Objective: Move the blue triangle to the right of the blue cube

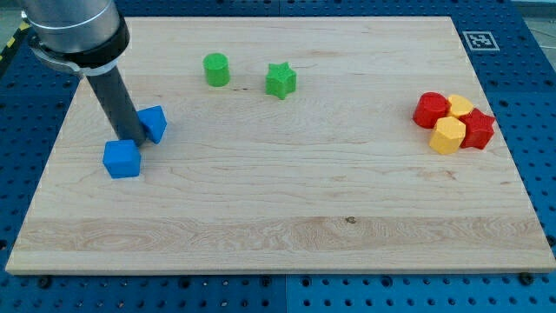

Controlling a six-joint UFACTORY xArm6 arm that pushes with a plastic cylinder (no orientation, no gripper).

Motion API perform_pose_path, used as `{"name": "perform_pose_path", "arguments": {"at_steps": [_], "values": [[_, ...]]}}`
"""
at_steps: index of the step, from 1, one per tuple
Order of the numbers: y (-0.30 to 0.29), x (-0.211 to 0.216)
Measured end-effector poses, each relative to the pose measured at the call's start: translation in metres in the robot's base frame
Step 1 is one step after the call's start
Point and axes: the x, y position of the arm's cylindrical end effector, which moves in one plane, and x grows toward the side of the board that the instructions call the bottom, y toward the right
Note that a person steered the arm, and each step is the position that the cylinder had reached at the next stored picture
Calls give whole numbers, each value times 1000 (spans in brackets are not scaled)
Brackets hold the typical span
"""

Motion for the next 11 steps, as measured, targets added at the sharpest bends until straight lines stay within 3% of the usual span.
{"name": "perform_pose_path", "arguments": {"at_steps": [2, 11], "values": [[-55, -25], [51, -31]]}}
